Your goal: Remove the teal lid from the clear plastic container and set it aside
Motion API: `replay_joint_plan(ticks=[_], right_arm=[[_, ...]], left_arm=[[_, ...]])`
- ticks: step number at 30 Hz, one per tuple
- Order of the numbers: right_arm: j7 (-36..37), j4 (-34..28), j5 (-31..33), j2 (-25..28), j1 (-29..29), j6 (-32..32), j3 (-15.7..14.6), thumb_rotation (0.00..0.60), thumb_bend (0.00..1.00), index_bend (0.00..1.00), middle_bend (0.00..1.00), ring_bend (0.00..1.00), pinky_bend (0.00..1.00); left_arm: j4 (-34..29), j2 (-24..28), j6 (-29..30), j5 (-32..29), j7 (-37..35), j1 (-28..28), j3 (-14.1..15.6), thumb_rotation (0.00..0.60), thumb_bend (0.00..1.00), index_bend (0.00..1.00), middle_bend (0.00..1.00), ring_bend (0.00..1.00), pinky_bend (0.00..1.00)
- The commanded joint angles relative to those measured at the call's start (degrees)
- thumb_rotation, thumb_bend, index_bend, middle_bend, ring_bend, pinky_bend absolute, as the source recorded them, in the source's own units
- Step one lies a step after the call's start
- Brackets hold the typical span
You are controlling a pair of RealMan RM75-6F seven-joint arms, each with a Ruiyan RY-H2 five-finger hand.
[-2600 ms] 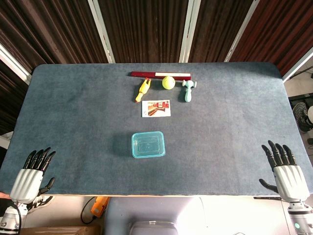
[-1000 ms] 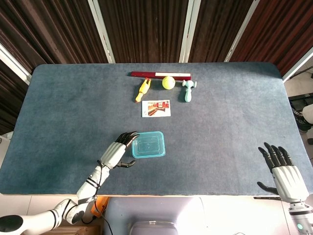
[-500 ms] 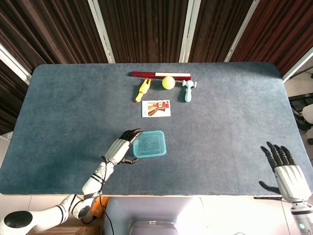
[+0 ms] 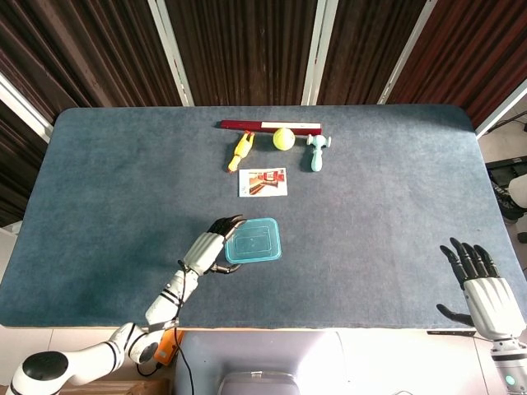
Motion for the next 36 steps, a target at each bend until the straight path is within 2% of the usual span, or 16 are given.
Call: replay_joint_plan(ticks=[1,4,7,14,17,20,25,28,32,36], right_arm=[[0.07,-0.02,-0.02,0.03,-0.01,0.05,0.01,0.6,0.05,0.0,0.0,0.0,0.0],[0.18,-0.02,-0.04,0.03,0.0,0.08,0.03,0.6,0.05,0.0,0.0,0.0,0.0],[0.2,-0.02,-0.16,0.03,0.07,-0.04,-0.04,0.6,0.05,0.0,0.0,0.0,0.0],[0.24,-0.09,-0.37,0.06,0.16,-0.13,-0.12,0.6,0.06,0.0,0.0,0.0,0.0],[0.21,-0.07,-0.43,0.03,0.17,-0.13,-0.15,0.6,0.06,0.0,0.0,0.0,0.0],[-0.08,-0.08,-0.53,-0.08,0.24,-0.31,-0.25,0.6,0.06,0.0,0.0,0.0,0.0],[-1.01,0.02,-0.99,-0.58,0.41,-0.41,-0.35,0.6,0.05,0.0,0.0,0.0,0.0],[-1.94,0.4,-1.69,-1.42,1.16,-1.16,-0.34,0.6,0.05,0.0,0.0,0.0,0.0],[-5.0,1.05,-3.51,-3.47,4.09,-4.29,0.05,0.6,0.05,0.0,0.0,0.0,0.0],[-7.58,0.93,-5.23,-5.41,7.98,-8.87,0.48,0.6,0.05,0.0,0.0,0.0,0.0]], left_arm=[[2.1,-1.4,0.89,0.51,-1.71,-0.48,0.31,0.6,0.26,0.0,0.0,0.0,0.0],[3.58,-2.37,1.16,0.55,-3.12,-0.71,0.44,0.6,0.28,0.0,0.01,0.0,0.01],[4.79,-3.2,1.28,0.65,-4.37,-0.91,0.69,0.6,0.3,0.05,0.07,0.01,0.09],[7.41,-5.14,3.25,1.16,-5.59,-1.02,1.01,0.6,0.37,0.3,0.33,0.22,0.34],[7.45,-5.3,4.02,1.41,-5.94,-0.7,1.44,0.6,0.39,0.37,0.39,0.28,0.43],[6.37,-4.89,5.53,2.32,-5.99,-0.05,2.45,0.6,0.39,0.37,0.42,0.32,0.48],[3.89,-3.48,8.42,4.6,-5.3,1.84,5.43,0.6,0.4,0.37,0.44,0.33,0.5],[1.7,-2.3,11.13,6.71,-5.58,3.73,8.19,0.6,0.4,0.37,0.44,0.33,0.5],[-0.79,-1.06,14.17,9.46,-5.45,5.76,11.52,0.6,0.39,0.36,0.44,0.33,0.48],[-2.25,-0.64,15.15,10.43,-4.96,6.25,12.26,0.6,0.39,0.34,0.43,0.32,0.46]])
